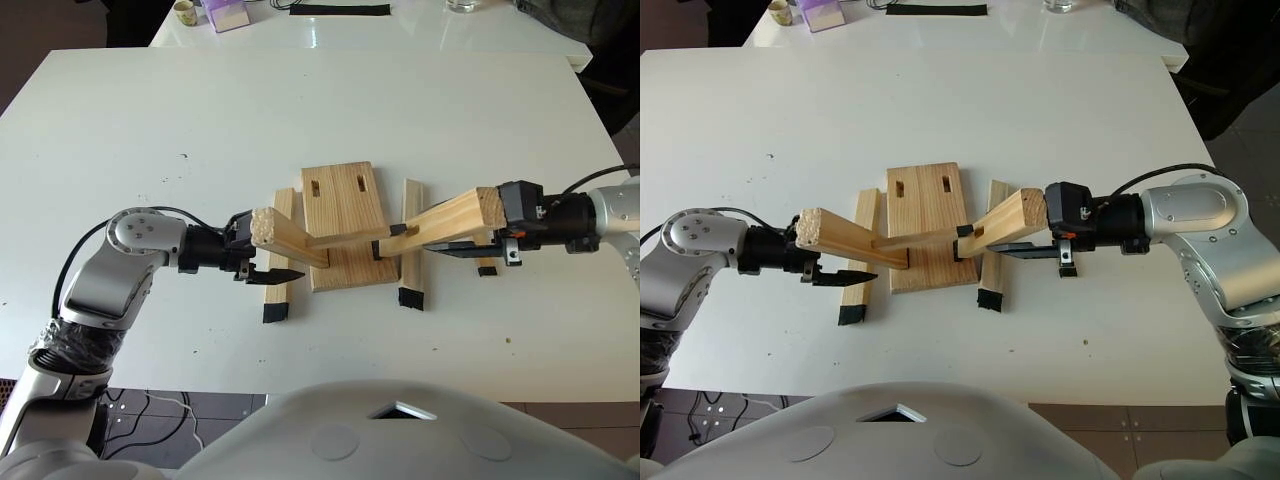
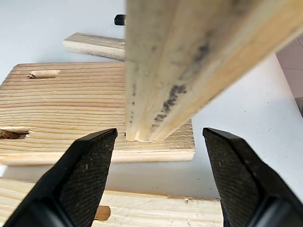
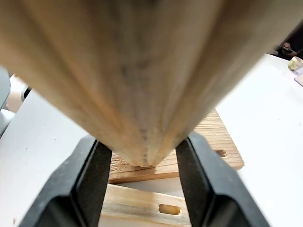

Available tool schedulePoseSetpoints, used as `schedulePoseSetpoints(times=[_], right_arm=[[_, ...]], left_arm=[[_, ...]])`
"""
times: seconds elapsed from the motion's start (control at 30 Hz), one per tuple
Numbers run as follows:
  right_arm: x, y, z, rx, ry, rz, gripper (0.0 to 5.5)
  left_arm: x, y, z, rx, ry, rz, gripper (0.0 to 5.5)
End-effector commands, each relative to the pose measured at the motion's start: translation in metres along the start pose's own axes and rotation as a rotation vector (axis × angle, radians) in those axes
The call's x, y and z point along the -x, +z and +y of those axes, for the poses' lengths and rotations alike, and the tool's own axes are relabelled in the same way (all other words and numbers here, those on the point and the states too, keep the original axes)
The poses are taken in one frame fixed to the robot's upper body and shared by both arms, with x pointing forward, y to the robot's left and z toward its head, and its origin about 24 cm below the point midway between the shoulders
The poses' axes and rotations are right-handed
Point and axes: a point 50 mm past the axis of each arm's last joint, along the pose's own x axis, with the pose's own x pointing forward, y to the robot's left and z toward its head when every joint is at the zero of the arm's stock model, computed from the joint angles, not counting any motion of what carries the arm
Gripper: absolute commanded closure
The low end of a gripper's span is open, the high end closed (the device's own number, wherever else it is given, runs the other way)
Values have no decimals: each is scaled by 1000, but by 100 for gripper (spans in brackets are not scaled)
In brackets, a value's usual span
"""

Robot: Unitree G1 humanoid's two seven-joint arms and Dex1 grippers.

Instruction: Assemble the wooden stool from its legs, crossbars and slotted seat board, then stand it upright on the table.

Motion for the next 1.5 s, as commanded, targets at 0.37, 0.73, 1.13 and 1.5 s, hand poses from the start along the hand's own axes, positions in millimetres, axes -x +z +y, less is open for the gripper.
schedulePoseSetpoints(times=[0.37, 0.73, 1.13, 1.5], right_arm=[[-7, -29, 15, -202, 119, 97, 350], [-9, -38, 7, -288, 140, 98, 350], [-14, -39, 23, -168, 174, 170, 350], [-23, -32, 24, -117, 232, 169, 350]], left_arm=[[-6, 5, -7, -21, -15, 6, 214], [-7, 4, -6, -20, -13, 14, 214], [-12, 4, -8, -18, -17, 13, 214], [-21, 18, -3, -27, -11, -23, 214]])
